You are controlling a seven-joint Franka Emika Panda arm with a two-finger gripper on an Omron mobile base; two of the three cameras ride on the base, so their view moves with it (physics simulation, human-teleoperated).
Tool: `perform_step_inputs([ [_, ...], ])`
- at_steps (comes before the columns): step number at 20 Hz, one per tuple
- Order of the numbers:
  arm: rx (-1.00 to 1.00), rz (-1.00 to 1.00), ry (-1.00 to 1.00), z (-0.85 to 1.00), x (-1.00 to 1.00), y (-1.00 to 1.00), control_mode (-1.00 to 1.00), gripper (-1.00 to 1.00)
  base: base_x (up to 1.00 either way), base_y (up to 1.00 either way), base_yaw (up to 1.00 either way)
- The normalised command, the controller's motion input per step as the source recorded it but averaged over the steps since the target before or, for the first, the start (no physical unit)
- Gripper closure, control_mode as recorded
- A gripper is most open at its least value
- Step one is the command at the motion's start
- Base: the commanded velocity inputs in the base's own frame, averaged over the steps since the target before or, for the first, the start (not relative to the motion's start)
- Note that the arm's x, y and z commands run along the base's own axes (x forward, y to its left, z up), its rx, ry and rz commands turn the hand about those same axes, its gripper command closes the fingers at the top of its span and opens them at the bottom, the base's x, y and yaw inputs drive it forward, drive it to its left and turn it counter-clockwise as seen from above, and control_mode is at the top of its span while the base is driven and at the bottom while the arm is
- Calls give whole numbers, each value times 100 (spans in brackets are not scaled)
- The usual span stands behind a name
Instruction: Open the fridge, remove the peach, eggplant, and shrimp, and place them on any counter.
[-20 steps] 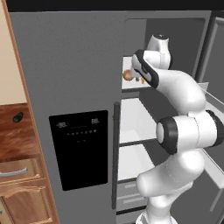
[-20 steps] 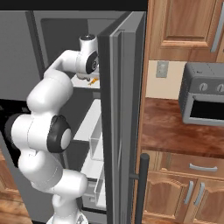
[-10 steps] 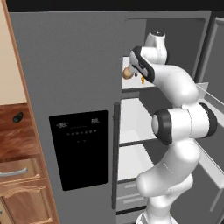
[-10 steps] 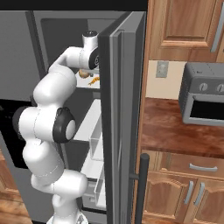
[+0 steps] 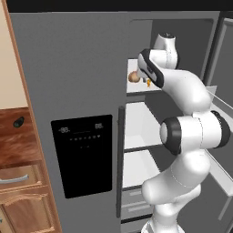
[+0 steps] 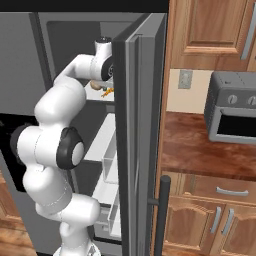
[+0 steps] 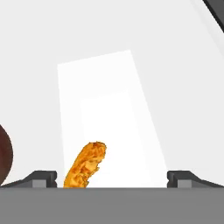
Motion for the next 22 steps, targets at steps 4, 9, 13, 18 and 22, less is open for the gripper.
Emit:
perform_step_inputs([
  [4, 3, -1, 0, -29, -2, 17, -100, -100, 0, 0, 0],
  [9, 5, 0, 0, -35, 32, 20, -100, -100, 0, 0, 0],
  [13, 0, 0, 0, -66, 0, 18, -100, -100, 0, 0, 0],
  [18, 0, 0, 2, -72, -3, 33, -100, 100, 0, 0, 0],
  [22, 0, 0, 2, -72, 0, 29, -100, 100, 0, 0, 0],
])
